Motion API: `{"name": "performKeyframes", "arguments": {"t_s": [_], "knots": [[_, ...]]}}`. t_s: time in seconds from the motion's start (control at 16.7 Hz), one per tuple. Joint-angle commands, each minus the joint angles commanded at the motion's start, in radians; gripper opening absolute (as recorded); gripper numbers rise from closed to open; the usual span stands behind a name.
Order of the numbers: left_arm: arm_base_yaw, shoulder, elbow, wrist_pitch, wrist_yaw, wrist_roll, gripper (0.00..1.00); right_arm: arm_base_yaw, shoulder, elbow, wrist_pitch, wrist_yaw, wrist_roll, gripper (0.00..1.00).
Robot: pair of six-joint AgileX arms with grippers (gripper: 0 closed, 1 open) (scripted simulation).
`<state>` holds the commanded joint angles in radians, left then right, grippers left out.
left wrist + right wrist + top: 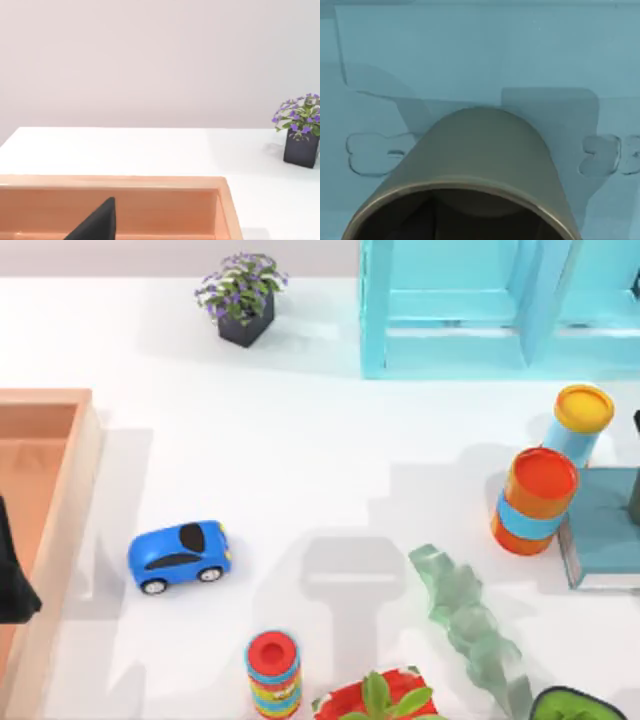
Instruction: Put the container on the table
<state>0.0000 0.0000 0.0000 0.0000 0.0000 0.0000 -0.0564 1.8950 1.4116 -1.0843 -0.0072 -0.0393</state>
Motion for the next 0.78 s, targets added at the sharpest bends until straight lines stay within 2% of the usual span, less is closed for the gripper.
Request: {"name": "performKeyframes", "arguments": {"t_s": [0.36, 0.78], "knots": [[0.000, 0.000, 0.000, 0.000, 0.000, 0.000, 1.00, 0.000, 0.006, -0.031, 0.033, 0.000, 0.000, 1.00], [0.000, 0.000, 0.000, 0.000, 0.000, 0.000, 1.00, 0.000, 0.006, -0.031, 0.033, 0.000, 0.000, 0.47]]}}
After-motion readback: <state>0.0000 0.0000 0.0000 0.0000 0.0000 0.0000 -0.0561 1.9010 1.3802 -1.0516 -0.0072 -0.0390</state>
